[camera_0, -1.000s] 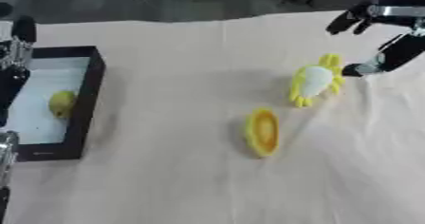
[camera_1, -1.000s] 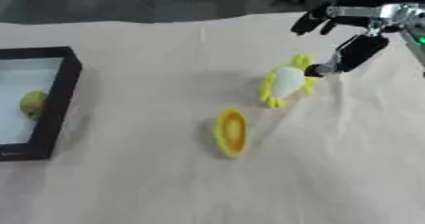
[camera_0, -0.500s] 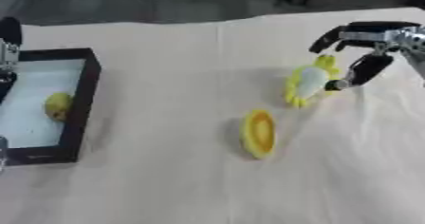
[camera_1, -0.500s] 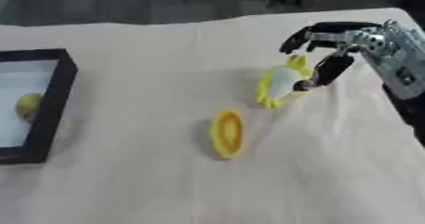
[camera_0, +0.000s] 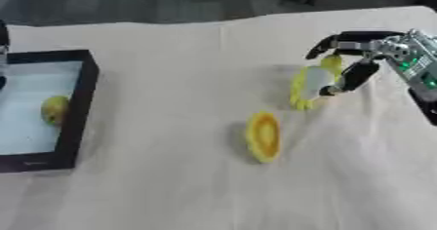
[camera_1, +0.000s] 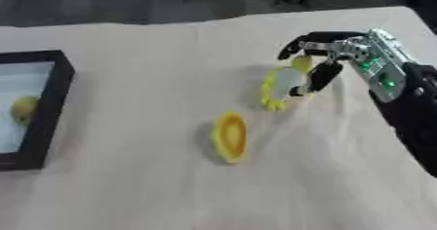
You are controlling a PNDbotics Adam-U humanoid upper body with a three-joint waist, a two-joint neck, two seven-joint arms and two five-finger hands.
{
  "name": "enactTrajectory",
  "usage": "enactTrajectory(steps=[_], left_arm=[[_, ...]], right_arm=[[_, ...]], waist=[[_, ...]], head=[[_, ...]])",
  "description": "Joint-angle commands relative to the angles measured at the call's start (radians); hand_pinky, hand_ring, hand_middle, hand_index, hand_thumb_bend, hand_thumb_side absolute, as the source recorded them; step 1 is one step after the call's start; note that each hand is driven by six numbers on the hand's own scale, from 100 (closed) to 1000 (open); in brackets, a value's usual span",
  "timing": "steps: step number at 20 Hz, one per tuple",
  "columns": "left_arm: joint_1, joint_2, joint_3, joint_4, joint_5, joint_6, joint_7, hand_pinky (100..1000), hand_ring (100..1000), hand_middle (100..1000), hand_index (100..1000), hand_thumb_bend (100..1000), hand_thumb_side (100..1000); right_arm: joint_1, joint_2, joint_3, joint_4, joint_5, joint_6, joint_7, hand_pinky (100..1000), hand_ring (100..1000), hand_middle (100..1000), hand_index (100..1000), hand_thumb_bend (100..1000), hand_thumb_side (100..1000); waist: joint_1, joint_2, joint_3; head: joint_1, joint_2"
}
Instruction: Pick up the objects with one hand, pass them to the other hand, and then place them into the box on the other side of the table.
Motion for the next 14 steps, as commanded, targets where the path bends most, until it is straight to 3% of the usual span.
enactTrajectory(steps=[1, 6, 10, 14], left_arm=[[-0.010, 0.013, 0.006, -0.022, 0.003, 0.002, 0.008, 672, 959, 749, 771, 369, 529], [-0.012, 0.011, 0.006, -0.023, 0.003, 0.003, 0.011, 672, 958, 747, 769, 370, 531], [-0.013, 0.010, 0.007, -0.025, 0.004, 0.001, 0.017, 671, 956, 744, 767, 373, 530], [-0.013, 0.009, 0.007, -0.025, 0.004, 0.001, 0.019, 670, 955, 742, 766, 373, 533]], right_arm=[[-0.023, -0.008, -0.012, 0.026, 0.024, -0.013, -0.012, 849, 928, 829, 851, 557, 149], [-0.029, 0.011, -0.006, 0.057, 0.049, -0.030, -0.001, 844, 905, 811, 833, 549, 135], [-0.033, 0.024, -0.007, 0.078, 0.066, -0.035, -0.009, 820, 830, 706, 752, 510, 100], [-0.033, 0.027, -0.014, 0.082, 0.061, -0.030, -0.055, 782, 746, 533, 669, 291, 100]], waist=[[0.003, -0.002, 0.002], [0.004, 0.001, 0.005], [0.004, 0.001, 0.006], [0.003, 0.000, 0.006]], head=[[0.001, -0.001], [0.003, 0.001], [0.016, 0.020], [0.049, 0.042]])
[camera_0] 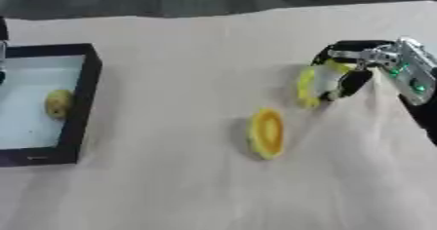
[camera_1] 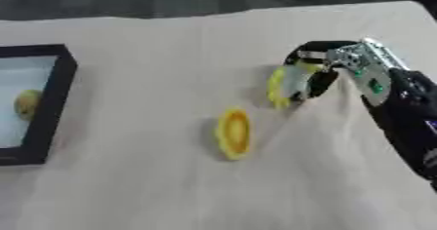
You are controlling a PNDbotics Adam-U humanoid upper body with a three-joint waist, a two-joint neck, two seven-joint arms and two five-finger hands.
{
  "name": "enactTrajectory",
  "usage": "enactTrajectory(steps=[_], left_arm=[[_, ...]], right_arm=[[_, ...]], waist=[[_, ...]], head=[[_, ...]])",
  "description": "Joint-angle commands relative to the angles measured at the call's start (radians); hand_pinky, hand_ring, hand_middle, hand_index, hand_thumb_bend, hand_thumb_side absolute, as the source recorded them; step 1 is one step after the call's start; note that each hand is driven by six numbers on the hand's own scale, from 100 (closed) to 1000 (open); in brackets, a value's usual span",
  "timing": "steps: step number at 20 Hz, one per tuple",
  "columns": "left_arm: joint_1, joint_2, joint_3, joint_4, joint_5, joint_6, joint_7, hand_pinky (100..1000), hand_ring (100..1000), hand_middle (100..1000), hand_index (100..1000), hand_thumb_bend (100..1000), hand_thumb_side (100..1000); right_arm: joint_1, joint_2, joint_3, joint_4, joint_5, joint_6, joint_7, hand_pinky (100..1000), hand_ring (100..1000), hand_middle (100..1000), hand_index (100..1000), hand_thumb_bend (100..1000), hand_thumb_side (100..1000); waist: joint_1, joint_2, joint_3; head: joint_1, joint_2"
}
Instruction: Pick up the objects with one hand, pass them to the other hand, and then place them into the box on the other side of the table.
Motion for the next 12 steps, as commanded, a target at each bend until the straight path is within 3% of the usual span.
enactTrajectory(steps=[1, 8, 12], left_arm=[[-0.012, 0.010, 0.007, -0.024, 0.003, 0.000, 0.005, 670, 955, 742, 766, 374, 534], [-0.011, 0.012, 0.008, -0.026, -0.001, 0.001, 0.008, 668, 951, 737, 763, 379, 533], [-0.007, 0.015, 0.009, -0.024, -0.003, 0.003, 0.006, 668, 952, 738, 764, 381, 535]], right_arm=[[-0.016, -0.017, -0.017, -0.005, -0.004, 0.005, -0.044, 771, 722, 494, 640, 242, 100], [-0.001, -0.036, -0.026, -0.056, -0.062, 0.029, -0.100, 750, 675, 414, 545, 191, 100], [0.028, -0.063, -0.039, -0.154, -0.132, 0.062, -0.117, 741, 670, 397, 536, 182, 100]], waist=[[0.002, -0.008, 0.000], [0.000, -0.016, -0.005], [-0.001, -0.022, -0.010]], head=[[0.023, 0.012], [0.041, 0.023], [0.050, 0.026]])
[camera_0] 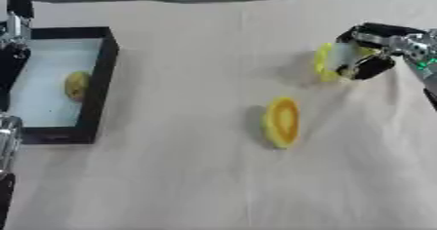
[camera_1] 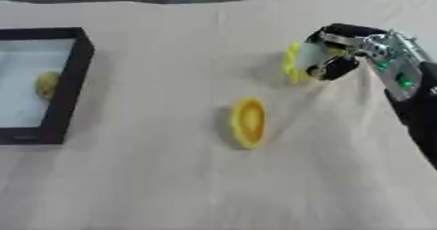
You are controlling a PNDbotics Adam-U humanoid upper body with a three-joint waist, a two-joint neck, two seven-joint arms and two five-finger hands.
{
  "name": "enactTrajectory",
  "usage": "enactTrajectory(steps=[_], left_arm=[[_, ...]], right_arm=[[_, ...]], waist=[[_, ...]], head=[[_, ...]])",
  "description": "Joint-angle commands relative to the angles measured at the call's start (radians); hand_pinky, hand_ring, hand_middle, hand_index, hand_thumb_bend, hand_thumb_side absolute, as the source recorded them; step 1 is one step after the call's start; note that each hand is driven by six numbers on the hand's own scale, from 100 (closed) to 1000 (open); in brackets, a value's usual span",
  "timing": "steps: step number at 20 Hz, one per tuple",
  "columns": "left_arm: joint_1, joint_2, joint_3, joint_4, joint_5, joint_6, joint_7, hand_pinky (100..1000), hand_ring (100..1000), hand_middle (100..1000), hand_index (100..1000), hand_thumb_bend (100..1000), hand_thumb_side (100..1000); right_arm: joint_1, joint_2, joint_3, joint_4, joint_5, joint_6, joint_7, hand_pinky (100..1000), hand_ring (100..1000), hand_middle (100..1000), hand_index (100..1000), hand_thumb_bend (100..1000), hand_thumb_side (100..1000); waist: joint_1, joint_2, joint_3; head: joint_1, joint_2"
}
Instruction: Pick up the objects with one hand, pass them to the other hand, and then place them into the box on the other side of the table.
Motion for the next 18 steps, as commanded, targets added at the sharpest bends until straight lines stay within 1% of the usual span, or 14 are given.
enactTrajectory(steps=[1, 3, 5, 7, 9, 11, 13, 15, 18], left_arm=[[-0.006, 0.016, 0.009, -0.016, -0.004, 0.002, 0.001, 668, 953, 739, 765, 381, 536], [-0.003, 0.018, 0.010, -0.012, -0.007, 0.007, -0.002, 668, 956, 742, 767, 383, 537], [-0.002, 0.018, 0.010, -0.010, -0.009, 0.011, -0.006, 669, 961, 747, 769, 385, 539], [-0.001, 0.019, 0.004, -0.006, -0.015, 0.018, -0.020, 670, 966, 753, 773, 387, 542], [-0.001, 0.022, -0.001, -0.009, -0.024, 0.023, -0.038, 671, 967, 759, 775, 387, 544], [-0.005, 0.026, -0.003, -0.016, -0.032, 0.025, -0.053, 672, 965, 762, 775, 388, 541], [-0.016, 0.036, -0.005, -0.026, -0.038, 0.028, -0.062, 673, 962, 762, 776, 392, 536], [-0.031, 0.049, -0.010, -0.040, -0.044, 0.030, -0.073, 675, 956, 762, 777, 399, 528], [-0.050, 0.069, -0.020, -0.061, -0.053, 0.036, -0.094, 677, 951, 762, 778, 407, 525]], right_arm=[[0.007, -0.057, -0.026, -0.110, -0.065, 0.034, -0.025, 738, 669, 391, 534, 180, 100], [0.036, -0.060, -0.045, -0.207, -0.123, 0.079, -0.057, 728, 668, 376, 529, 167, 100], [0.064, -0.051, -0.063, -0.302, -0.183, 0.138, -0.099, 716, 665, 361, 528, 148, 100], [0.089, -0.022, -0.088, -0.404, -0.253, 0.202, -0.162, 709, 663, 352, 526, 137, 100], [0.109, -0.003, -0.096, -0.494, -0.293, 0.257, -0.220, 704, 660, 351, 527, 134, 100], [0.127, 0.011, -0.089, -0.564, -0.298, 0.290, -0.270, 697, 653, 352, 528, 130, 100], [0.145, 0.038, -0.078, -0.614, -0.289, 0.313, -0.321, 692, 651, 350, 528, 121, 100], [0.160, 0.075, -0.067, -0.649, -0.284, 0.334, -0.382, 684, 648, 343, 526, 102, 100], [0.173, 0.131, -0.050, -0.677, -0.287, 0.364, -0.487, 678, 645, 339, 524, 100, 100]], waist=[[0.000, -0.024, -0.004], [0.001, -0.027, -0.008], [0.002, -0.029, -0.012], [0.006, -0.031, -0.017], [0.008, -0.033, -0.020], [0.010, -0.036, -0.023], [0.012, -0.040, -0.026], [0.016, -0.043, -0.027], [0.019, -0.046, -0.029]], head=[[0.011, 0.009], [0.016, 0.013], [0.019, 0.014], [0.023, 0.013], [0.025, 0.013], [0.025, 0.011], [0.024, 0.009], [0.022, 0.006], [0.020, 0.002]])
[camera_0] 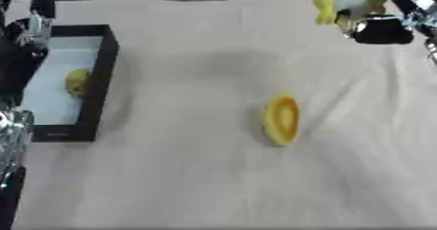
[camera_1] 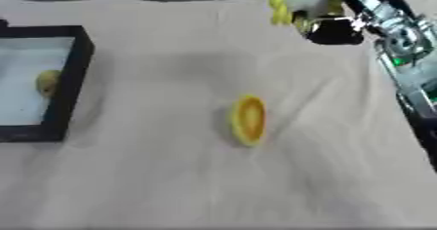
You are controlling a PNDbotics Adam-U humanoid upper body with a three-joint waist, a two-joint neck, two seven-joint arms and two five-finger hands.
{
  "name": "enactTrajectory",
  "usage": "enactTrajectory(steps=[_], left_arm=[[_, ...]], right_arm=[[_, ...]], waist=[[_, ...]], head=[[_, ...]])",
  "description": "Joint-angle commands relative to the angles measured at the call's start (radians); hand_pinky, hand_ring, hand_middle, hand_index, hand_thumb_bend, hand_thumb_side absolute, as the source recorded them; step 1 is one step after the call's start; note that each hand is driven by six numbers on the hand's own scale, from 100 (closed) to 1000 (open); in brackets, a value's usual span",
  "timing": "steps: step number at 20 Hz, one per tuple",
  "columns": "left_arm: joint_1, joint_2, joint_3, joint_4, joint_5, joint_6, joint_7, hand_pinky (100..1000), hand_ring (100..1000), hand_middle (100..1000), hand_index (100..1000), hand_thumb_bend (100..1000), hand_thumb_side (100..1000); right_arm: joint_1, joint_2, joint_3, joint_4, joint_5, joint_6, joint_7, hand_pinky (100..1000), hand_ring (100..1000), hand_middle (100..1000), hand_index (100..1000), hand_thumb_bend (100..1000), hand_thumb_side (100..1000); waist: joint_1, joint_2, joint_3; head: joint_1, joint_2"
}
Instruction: Pick up the objects with one hand, pass them to the other hand, and then place them into the box on the other side of the table.
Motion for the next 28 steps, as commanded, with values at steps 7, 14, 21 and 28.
enactTrajectory(steps=[7, 14, 21, 28], left_arm=[[-0.055, 0.067, -0.028, -0.069, -0.025, 0.017, -0.069, 681, 943, 760, 778, 420, 520], [-0.096, 0.097, -0.055, -0.096, -0.040, 0.040, -0.128, 685, 935, 758, 780, 432, 517], [-0.193, 0.169, -0.130, -0.098, -0.082, 0.105, -0.265, 707, 939, 767, 795, 458, 539], [-0.307, 0.250, -0.242, -0.093, -0.141, 0.215, -0.467, 780, 991, 811, 832, 477, 585]], right_arm=[[0.006, 0.113, 0.071, -0.020, 0.020, 0.052, -0.170, 674, 644, 336, 523, 100, 100], [-0.015, 0.166, 0.133, 0.020, 0.072, 0.046, -0.186, 676, 644, 341, 527, 100, 100], [-0.046, 0.226, 0.173, 0.089, 0.152, 0.025, -0.201, 674, 644, 343, 528, 102, 100], [-0.070, 0.285, 0.189, 0.180, 0.203, 0.010, -0.251, 672, 645, 344, 530, 100, 100]], waist=[[0.011, -0.041, -0.002], [0.010, -0.045, 0.003], [0.020, -0.052, 0.019], [0.042, -0.064, 0.048]], head=[[-0.012, -0.015], [-0.021, -0.015], [-0.044, -0.011], [-0.084, 0.001]])
